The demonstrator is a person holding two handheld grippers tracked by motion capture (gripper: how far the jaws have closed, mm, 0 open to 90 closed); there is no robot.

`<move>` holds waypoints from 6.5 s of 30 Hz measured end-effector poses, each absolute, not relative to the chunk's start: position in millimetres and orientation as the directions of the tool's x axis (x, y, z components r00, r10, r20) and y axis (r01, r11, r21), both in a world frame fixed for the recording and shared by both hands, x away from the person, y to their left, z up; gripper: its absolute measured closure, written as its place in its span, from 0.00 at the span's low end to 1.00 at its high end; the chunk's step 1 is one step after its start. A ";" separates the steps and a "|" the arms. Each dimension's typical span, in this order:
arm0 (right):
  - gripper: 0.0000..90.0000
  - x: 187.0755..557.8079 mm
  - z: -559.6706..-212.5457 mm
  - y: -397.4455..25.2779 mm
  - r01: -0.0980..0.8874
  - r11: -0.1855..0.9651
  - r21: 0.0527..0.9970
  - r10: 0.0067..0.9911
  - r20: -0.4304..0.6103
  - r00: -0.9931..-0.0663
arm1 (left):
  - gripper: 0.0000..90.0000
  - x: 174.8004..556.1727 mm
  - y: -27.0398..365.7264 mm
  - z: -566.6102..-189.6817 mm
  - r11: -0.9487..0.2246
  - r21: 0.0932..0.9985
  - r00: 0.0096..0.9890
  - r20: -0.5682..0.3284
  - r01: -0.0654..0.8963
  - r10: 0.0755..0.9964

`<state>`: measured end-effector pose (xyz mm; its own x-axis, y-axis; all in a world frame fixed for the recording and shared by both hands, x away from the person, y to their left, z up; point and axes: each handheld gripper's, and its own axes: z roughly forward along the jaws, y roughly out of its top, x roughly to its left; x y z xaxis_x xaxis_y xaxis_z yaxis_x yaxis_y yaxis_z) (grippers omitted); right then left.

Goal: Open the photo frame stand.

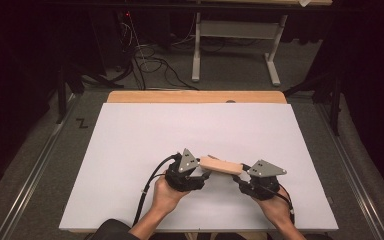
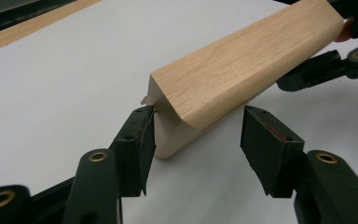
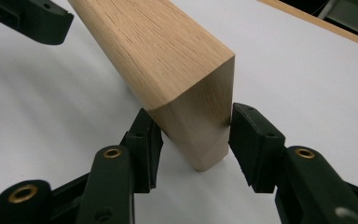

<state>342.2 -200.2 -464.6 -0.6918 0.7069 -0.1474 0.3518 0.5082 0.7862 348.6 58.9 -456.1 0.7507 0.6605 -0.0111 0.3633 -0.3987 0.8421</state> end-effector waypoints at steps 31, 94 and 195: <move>0.64 358.1 -460.6 -211.6 0.375 0.450 0.810 0.701 -0.061 -0.711 | 0.49 361.8 55.8 -452.7 -0.430 0.840 0.759 0.034 0.331 0.651; 0.66 369.2 -469.5 -224.0 0.430 0.381 0.819 0.761 -0.014 -0.648 | 0.61 338.3 46.1 -453.8 -0.509 0.813 0.849 0.035 0.283 0.528; 0.45 363.8 -423.1 -231.4 0.431 0.230 0.873 0.782 0.098 -0.616 | 0.59 350.1 42.0 -468.9 -0.599 0.717 0.827 0.055 0.357 0.559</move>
<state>363.8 -231.4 -423.1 -0.6159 0.7817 0.0984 0.4308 0.2296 0.8728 350.1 42.0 -468.9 0.8275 0.5588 0.0545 0.3570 -0.5986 0.7171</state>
